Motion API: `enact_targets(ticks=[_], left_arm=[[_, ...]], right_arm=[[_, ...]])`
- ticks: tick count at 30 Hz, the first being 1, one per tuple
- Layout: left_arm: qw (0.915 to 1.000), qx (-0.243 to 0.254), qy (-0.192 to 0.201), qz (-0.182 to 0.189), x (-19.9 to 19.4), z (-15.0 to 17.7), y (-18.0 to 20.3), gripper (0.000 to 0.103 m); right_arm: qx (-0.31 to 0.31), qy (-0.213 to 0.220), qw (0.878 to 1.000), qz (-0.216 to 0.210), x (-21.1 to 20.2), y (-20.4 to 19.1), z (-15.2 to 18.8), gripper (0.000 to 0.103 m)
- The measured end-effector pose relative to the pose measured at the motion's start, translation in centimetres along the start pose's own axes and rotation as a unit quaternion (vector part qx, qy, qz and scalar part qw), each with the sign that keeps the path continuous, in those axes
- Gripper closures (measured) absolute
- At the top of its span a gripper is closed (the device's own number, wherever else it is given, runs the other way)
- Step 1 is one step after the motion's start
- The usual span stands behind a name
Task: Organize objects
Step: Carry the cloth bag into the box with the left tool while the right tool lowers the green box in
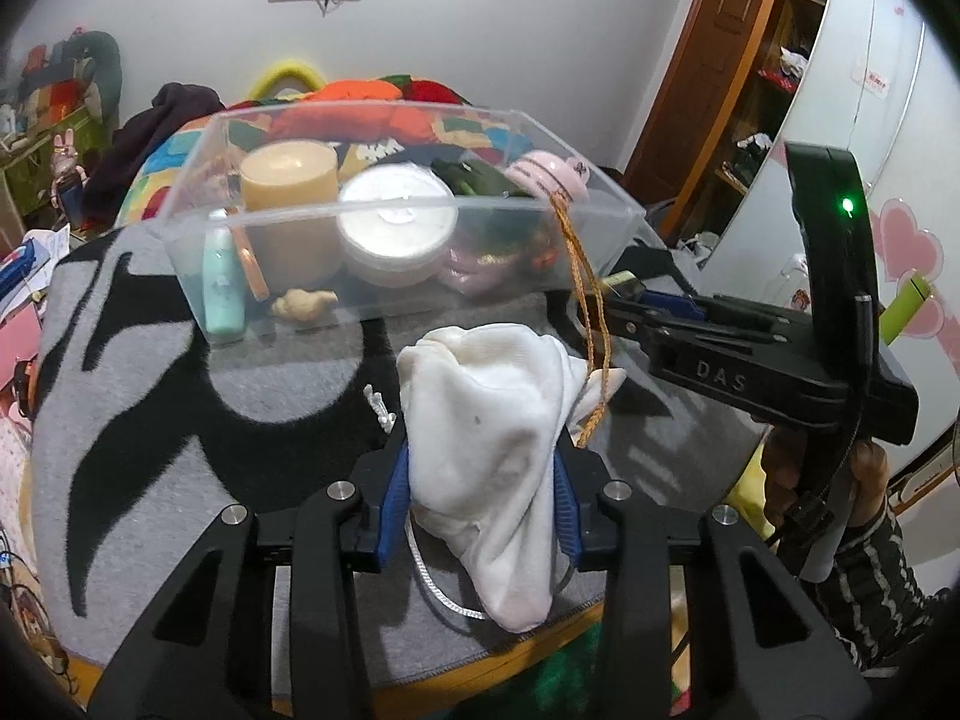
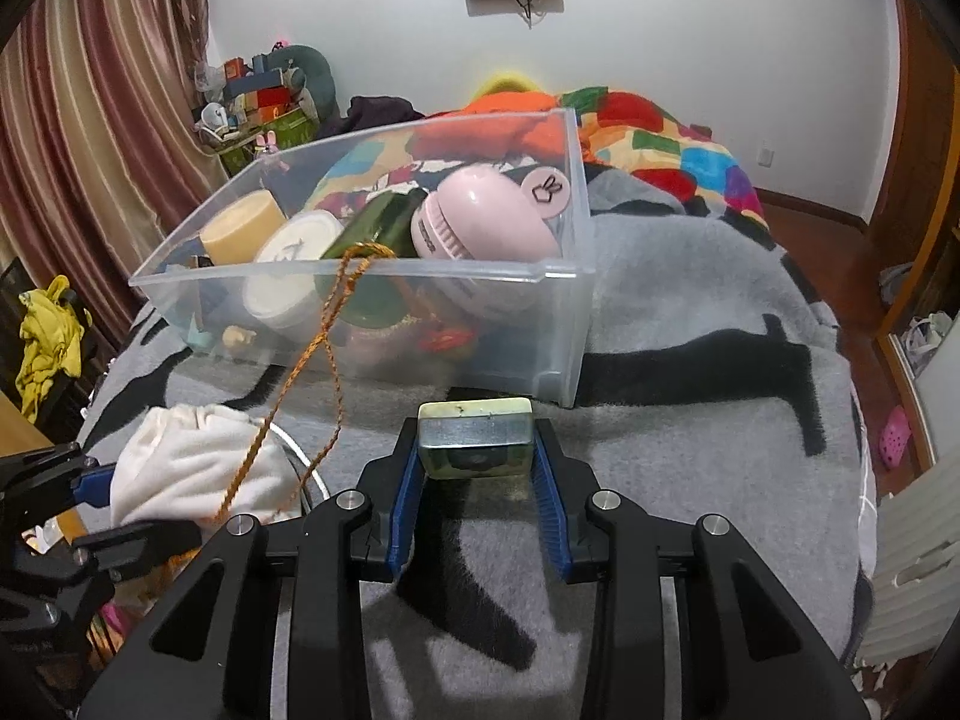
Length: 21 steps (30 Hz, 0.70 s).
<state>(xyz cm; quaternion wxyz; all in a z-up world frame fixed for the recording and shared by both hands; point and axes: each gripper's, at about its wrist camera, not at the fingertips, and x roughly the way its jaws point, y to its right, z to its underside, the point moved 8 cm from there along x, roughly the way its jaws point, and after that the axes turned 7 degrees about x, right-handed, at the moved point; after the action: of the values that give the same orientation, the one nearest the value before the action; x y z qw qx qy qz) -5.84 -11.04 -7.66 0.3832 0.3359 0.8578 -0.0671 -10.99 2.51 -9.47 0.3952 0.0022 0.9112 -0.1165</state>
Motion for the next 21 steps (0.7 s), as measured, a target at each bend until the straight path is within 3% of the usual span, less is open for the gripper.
enact_targets(ticks=[7, 21], left_arm=[[0.9998, -0.006, 0.017, -0.013, -1.4, -0.9, -0.5, 0.063], [0.9960, 0.003, 0.085, -0.029, -4.4, -5.6, -1.2, 0.063]], right_arm=[[0.000, 0.016, 1.000, -0.003, -1.3, -0.2, -0.7, 0.072], [-0.005, 0.041, 0.999, -0.015, -3.0, -1.3, -2.5, 0.072]])
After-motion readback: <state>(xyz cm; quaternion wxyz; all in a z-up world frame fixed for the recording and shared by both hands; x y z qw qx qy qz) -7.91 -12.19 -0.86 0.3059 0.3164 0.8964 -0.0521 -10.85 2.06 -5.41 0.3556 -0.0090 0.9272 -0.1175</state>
